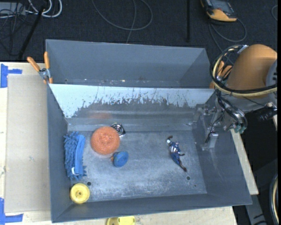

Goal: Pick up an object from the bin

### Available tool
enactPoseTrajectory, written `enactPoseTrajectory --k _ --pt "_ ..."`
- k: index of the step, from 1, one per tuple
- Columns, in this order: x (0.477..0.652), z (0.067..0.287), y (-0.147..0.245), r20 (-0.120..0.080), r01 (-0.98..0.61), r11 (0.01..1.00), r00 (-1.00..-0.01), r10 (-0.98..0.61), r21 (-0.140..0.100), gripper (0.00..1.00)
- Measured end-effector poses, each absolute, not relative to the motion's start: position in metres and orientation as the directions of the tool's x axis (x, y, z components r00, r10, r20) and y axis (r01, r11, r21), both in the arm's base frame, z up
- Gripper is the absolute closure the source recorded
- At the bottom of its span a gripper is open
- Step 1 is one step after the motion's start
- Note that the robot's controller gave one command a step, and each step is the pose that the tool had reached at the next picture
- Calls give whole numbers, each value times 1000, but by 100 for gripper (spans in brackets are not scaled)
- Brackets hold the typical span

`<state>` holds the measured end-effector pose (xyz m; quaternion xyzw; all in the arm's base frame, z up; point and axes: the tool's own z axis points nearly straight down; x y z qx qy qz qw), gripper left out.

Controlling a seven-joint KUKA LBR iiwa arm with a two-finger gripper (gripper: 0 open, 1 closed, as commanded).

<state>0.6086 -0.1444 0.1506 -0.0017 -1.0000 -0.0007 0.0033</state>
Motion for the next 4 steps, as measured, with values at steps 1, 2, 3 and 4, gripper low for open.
enactPoseTrajectory --k 1,2,3,4 --pt "610 156 -144 -1 0 1000 -1000 0 0 0" --pt "611 154 -143 -2 -3 1000 -1000 -3 0 0" --pt "579 123 -111 2 -115 993 -993 -115 2 0" --pt "583 91 -87 -3 -140 990 -990 -140 -1 0"
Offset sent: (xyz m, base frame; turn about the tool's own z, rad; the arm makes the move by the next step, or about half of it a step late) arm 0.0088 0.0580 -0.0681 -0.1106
